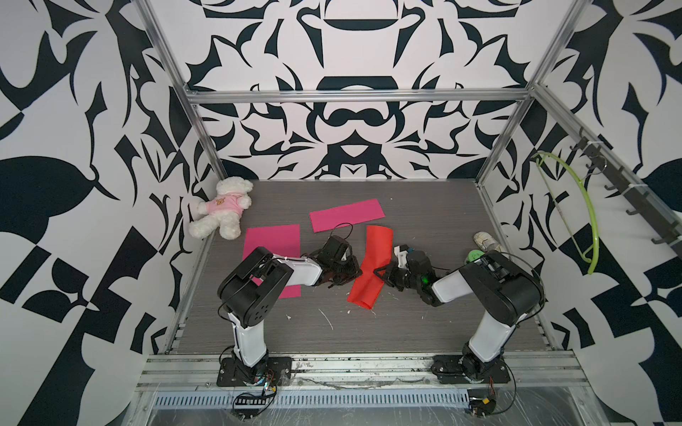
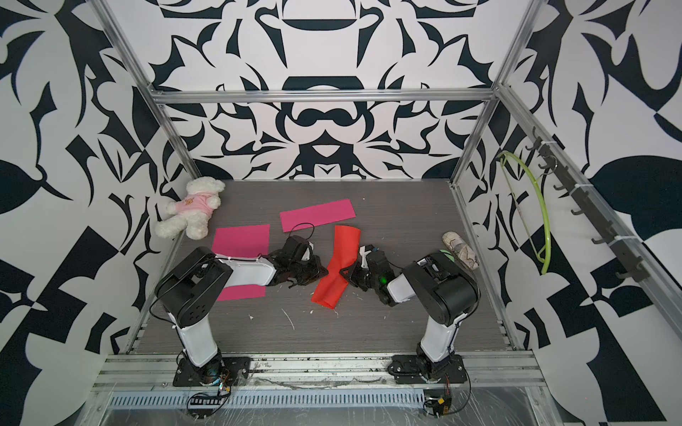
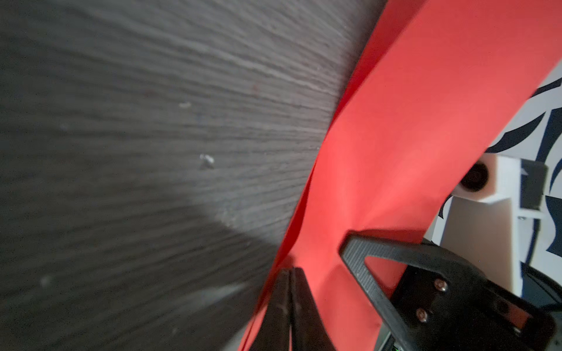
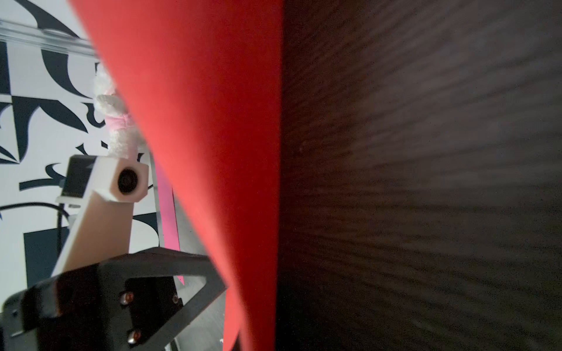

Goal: Fold the rectangular paper in half along the long edge
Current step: Pick up the paper from the center of the board.

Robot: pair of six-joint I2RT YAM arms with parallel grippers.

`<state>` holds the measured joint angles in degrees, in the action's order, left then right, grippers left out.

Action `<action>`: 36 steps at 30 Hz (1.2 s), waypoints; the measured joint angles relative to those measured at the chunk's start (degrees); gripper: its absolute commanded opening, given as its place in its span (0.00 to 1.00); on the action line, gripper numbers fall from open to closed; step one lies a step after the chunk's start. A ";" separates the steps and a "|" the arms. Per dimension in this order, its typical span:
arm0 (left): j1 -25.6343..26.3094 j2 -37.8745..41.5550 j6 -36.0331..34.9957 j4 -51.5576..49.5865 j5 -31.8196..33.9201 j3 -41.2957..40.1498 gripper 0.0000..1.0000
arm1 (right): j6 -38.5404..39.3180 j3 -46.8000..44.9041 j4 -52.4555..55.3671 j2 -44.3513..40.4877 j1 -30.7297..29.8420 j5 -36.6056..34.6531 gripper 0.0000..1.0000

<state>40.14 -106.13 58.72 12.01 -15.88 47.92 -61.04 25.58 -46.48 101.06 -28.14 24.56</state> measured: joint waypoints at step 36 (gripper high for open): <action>-2.80 35.23 -5.70 31.23 1.68 -27.98 0.99 | 18.69 8.55 13.92 -22.21 2.25 21.07 0.00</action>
<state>37.34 -70.89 53.01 43.24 -14.20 19.94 -42.35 34.13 -32.56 78.85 -25.89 45.63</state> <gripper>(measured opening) 0.992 0.045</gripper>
